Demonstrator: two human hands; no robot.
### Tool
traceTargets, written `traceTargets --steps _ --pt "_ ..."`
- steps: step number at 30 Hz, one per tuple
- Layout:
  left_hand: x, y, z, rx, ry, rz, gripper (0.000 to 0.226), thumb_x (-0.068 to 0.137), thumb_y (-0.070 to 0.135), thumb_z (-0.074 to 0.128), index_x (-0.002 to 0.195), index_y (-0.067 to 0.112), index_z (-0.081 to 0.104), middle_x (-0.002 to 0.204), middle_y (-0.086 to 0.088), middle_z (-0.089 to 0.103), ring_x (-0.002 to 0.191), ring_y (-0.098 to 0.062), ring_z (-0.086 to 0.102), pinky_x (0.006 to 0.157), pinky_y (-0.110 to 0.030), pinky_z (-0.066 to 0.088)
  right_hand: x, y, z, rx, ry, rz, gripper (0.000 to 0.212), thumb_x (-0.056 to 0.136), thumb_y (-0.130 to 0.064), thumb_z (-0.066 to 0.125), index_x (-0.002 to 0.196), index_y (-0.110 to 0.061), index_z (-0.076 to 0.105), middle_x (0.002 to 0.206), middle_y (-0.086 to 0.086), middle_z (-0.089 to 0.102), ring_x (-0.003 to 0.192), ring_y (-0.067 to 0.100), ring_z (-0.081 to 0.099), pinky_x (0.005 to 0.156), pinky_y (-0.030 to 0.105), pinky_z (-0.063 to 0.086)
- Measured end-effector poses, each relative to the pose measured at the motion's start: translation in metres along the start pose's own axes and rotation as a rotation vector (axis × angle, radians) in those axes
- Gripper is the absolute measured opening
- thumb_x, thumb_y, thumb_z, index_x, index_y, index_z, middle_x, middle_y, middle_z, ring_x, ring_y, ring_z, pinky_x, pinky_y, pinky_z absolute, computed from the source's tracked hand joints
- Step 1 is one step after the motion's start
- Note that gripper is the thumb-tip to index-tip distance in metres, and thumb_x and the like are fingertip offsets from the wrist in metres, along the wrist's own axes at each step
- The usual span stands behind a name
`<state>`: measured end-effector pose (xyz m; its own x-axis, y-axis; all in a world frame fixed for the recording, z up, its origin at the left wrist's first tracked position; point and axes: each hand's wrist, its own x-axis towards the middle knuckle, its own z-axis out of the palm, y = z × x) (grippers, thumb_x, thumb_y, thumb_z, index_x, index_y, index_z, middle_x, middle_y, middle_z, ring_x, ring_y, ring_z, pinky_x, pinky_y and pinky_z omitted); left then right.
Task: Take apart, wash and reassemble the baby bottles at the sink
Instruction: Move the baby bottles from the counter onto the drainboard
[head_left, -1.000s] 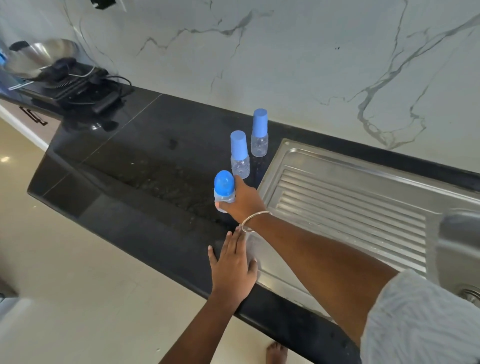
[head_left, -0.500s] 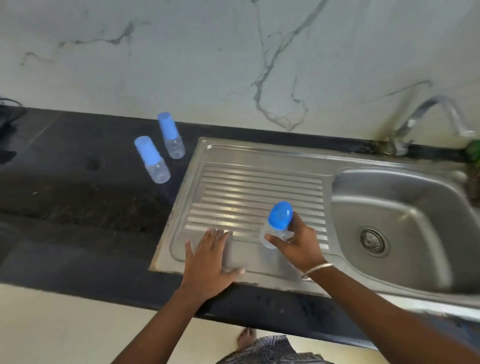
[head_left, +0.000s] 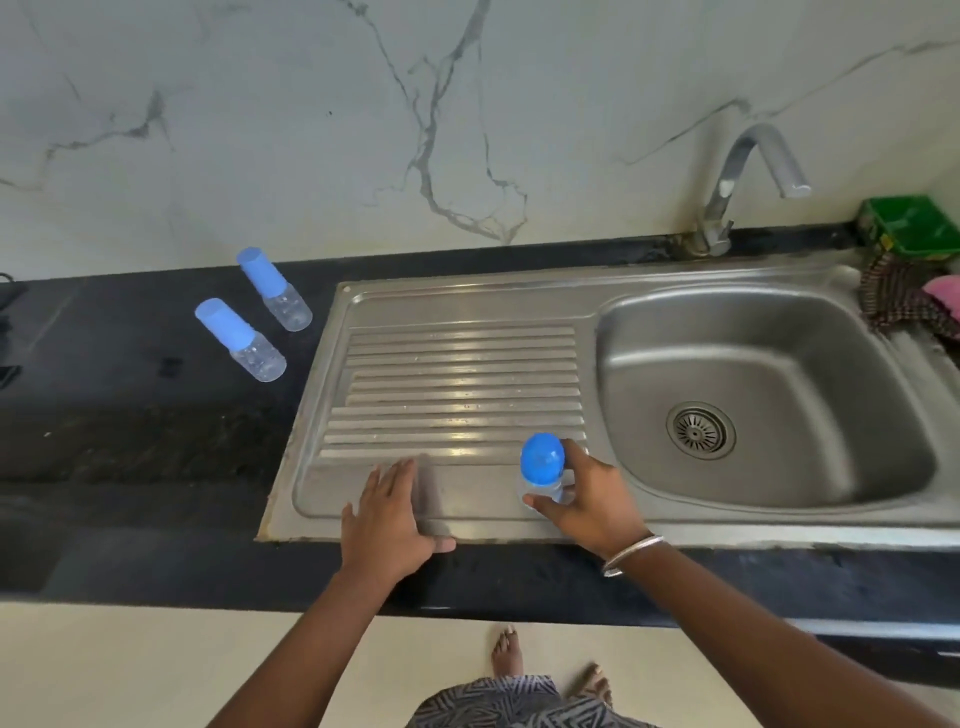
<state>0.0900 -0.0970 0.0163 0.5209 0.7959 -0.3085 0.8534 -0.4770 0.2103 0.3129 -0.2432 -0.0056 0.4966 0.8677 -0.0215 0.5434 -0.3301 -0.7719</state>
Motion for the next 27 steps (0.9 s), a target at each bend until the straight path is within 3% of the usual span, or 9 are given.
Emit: traceTargets --steps 6,10,13,18,21,24,27 --pt "-0.003 0.007 -0.002 0.029 0.013 0.015 0.116 0.071 0.059 0.08 0.157 0.033 0.006 0.166 0.009 0.013 0.154 -0.02 0.004 0.119 -0.059 0.02 -0.007 -0.003 -0.002 0.1 -0.014 -0.052 0.069 0.071 -0.035 0.083 0.129 -0.031 0.047 0.103 -0.016 0.062 0.095 0.012 0.063 0.085 0.027 0.052" --pt "-0.002 0.004 -0.001 0.026 0.019 0.034 0.116 0.071 0.06 0.079 0.157 0.033 0.006 0.166 0.008 0.012 0.154 -0.019 0.005 0.119 -0.058 0.022 -0.013 -0.005 -0.001 0.159 0.011 -0.075 0.093 0.074 -0.052 0.077 0.148 -0.032 0.025 0.136 -0.01 0.05 0.124 0.008 0.047 0.105 0.026 0.037" --pt "0.0 -0.003 -0.001 0.025 0.037 0.079 0.119 0.067 0.066 0.078 0.157 0.032 0.007 0.165 0.007 0.015 0.153 -0.019 0.01 0.117 -0.056 0.026 -0.016 -0.021 -0.007 0.174 0.128 -0.106 0.076 0.087 -0.058 0.058 0.149 -0.034 0.023 0.144 -0.013 0.04 0.135 0.007 0.035 0.109 0.027 0.029" --pt "0.004 -0.03 -0.009 -0.075 0.116 0.083 0.106 0.072 0.086 0.053 0.155 0.032 0.017 0.16 0.006 0.028 0.147 -0.018 0.028 0.116 -0.053 0.031 0.01 -0.084 -0.017 0.209 0.326 -0.203 0.05 0.094 -0.049 0.049 0.134 -0.019 0.049 0.128 -0.013 0.053 0.123 0.003 0.047 0.102 0.013 0.033" --pt "0.016 -0.062 -0.021 -0.107 0.194 0.021 0.085 0.084 0.072 0.053 0.152 0.027 0.028 0.155 0.003 0.039 0.141 -0.019 0.039 0.11 -0.046 0.04 0.036 -0.124 -0.004 0.133 0.343 -0.244 0.039 0.093 -0.037 0.057 0.123 -0.013 0.058 0.118 -0.007 0.061 0.112 0.005 0.053 0.094 0.01 0.037" --pt "0.029 -0.096 -0.037 -0.085 0.225 -0.043 0.066 0.09 0.051 0.061 0.146 0.023 0.037 0.147 0.003 0.047 0.132 -0.021 0.048 0.099 -0.044 0.048 0.065 -0.156 0.023 0.051 0.222 -0.202 0.035 0.09 -0.028 0.063 0.122 -0.015 0.06 0.117 0.0 0.064 0.108 0.013 0.057 0.091 0.022 0.045" --pt "0.042 -0.133 -0.048 -0.053 0.248 -0.069 0.055 0.092 0.035 0.063 0.141 0.021 0.042 0.143 0.001 0.051 0.126 -0.021 0.052 0.093 -0.044 0.054 0.093 -0.181 0.056 0.05 0.116 -0.119 0.033 0.089 -0.027 0.064 0.121 -0.019 0.06 0.114 -0.001 0.063 0.104 0.012 0.058 0.087 0.023 0.046"
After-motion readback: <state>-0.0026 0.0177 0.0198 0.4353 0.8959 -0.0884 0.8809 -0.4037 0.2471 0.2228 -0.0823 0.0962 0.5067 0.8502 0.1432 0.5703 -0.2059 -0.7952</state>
